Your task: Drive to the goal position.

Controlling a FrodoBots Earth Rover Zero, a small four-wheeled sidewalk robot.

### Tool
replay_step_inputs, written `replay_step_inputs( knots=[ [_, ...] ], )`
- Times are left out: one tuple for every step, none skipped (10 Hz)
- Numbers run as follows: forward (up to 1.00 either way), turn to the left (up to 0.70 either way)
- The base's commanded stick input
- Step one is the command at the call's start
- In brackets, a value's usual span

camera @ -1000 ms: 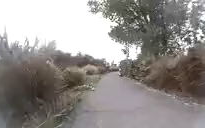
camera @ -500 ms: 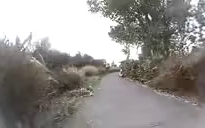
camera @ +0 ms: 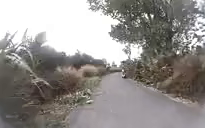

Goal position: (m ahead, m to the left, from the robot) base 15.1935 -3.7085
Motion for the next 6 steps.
replay_step_inputs(
  knots=[
    [1.0, -0.13],
    [1.0, 0.0],
    [1.0, 0.0],
    [1.0, 0.0],
    [1.0, -0.04],
    [1.0, -0.23]
  ],
)
